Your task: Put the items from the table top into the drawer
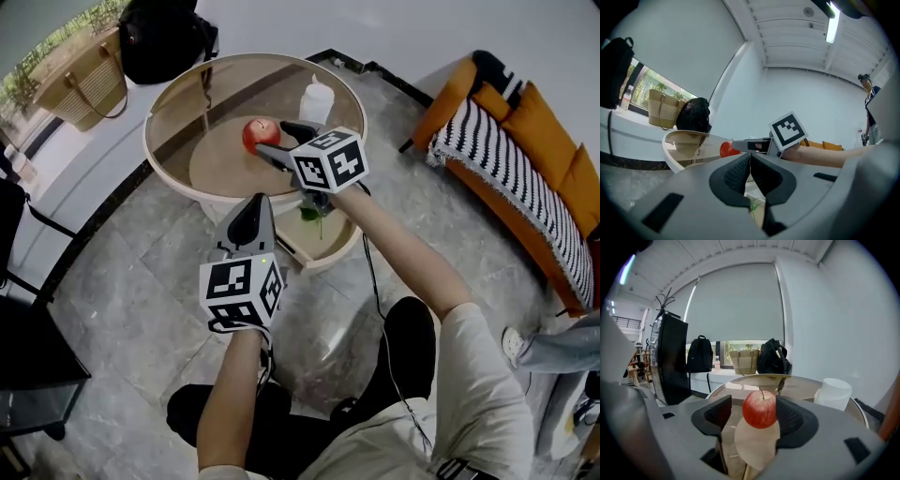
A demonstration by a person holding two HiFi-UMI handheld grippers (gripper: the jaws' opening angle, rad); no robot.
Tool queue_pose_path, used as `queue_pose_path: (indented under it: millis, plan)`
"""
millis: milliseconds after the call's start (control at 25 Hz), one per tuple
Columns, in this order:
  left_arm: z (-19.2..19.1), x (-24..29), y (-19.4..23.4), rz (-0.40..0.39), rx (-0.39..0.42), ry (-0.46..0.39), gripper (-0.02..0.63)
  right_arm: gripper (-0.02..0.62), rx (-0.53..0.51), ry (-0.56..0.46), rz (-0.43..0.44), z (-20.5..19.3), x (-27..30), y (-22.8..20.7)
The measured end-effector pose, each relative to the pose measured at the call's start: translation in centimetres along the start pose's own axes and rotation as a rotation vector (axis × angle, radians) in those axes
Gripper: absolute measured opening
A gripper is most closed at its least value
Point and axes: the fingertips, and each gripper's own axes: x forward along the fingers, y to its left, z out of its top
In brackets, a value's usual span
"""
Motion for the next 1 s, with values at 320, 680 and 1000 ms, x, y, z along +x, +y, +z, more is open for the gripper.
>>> queue_pose_path:
  millis: [320, 680, 1000]
  plan:
    - [0.9, 0.4, 1.9, -0.025, -0.040, -0.027, 0.021, 0.331, -0.003, 0.112, -0.014, -1.1, 3.6, -1.6]
    - [0.7, 1.0, 3.5, -0.023, -0.084, -0.023, 0.021, 0.367, -0.067, 0.261, -0.036, -2.7, 6.7, -1.8]
    - [0.6, 1.1, 3.7, -0.015, -0.086, -0.017, 0.021, 0.367, -0.058, 0.196, -0.038, -2.3, 6.9, -2.1]
